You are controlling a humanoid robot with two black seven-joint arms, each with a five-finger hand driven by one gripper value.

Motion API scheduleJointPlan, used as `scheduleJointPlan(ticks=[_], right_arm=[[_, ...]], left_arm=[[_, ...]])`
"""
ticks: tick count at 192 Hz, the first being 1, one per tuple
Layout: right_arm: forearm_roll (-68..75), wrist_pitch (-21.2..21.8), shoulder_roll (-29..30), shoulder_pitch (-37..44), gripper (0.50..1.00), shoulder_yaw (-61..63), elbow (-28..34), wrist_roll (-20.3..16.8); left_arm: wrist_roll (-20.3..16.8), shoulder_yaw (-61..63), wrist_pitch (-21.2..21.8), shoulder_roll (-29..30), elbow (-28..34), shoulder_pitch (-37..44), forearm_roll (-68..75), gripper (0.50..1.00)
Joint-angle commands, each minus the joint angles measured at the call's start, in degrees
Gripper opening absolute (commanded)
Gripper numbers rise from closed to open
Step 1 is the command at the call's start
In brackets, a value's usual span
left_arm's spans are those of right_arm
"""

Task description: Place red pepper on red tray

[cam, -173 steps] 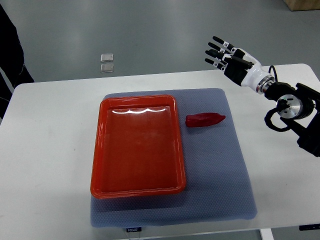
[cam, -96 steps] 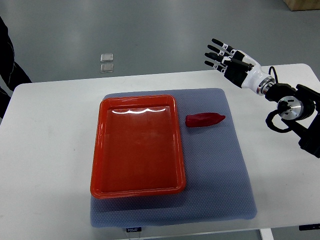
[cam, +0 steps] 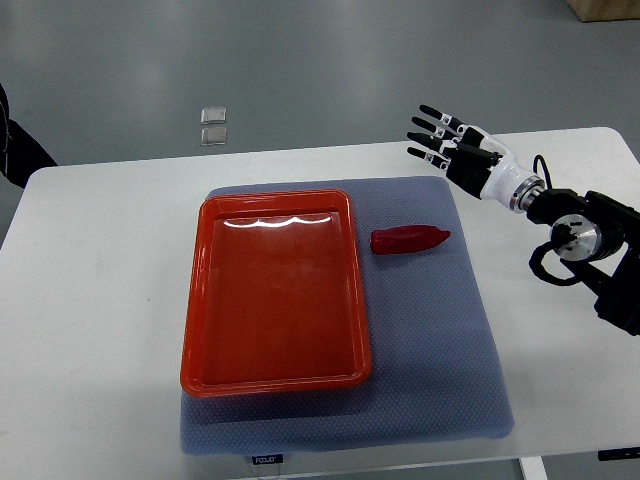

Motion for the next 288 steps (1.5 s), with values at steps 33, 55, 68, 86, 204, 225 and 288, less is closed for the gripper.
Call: scheduleJointPlan(ticks=[33, 55, 68, 86, 204, 225, 288], right_arm=[[-15.14, 1.92, -2.04, 2.07, 0.913, -0.8, 0.04, 0.05], [-28.49, 1.75, -2.65, 3.83, 0.911, -0.97, 0.13, 0.49], [-31.41, 1.75, -2.74, 4.27, 0.911, -0.97, 0.13, 0.49], [-47.58, 2.01, -4.59, 6.99, 0.911, -0.97, 0.13, 2.34], [-71.05, -2.12, -3.53, 16.4, 0.911, -20.92, 0.04, 3.22], [-71.13, -2.12, -3.45, 16.05, 0.911, -21.01, -0.22, 3.13], [-71.22, -4.05, -0.81, 15.61, 0.897, -24.0, -1.45, 3.13]], left_arm=[[0.0, 0.02, 0.0, 0.0, -0.01, 0.02, 0.0, 1.0], [0.0, 0.02, 0.0, 0.0, -0.01, 0.02, 0.0, 1.0], [0.0, 0.02, 0.0, 0.0, -0.01, 0.02, 0.0, 1.0], [0.0, -0.07, 0.0, 0.0, -0.01, 0.02, 0.0, 1.0], [0.0, -0.07, 0.0, 0.0, -0.01, -0.07, 0.0, 1.0], [0.0, 0.02, 0.0, 0.0, -0.01, 0.02, 0.0, 1.0], [0.0, -0.07, 0.0, 0.0, -0.01, 0.02, 0.0, 1.0]])
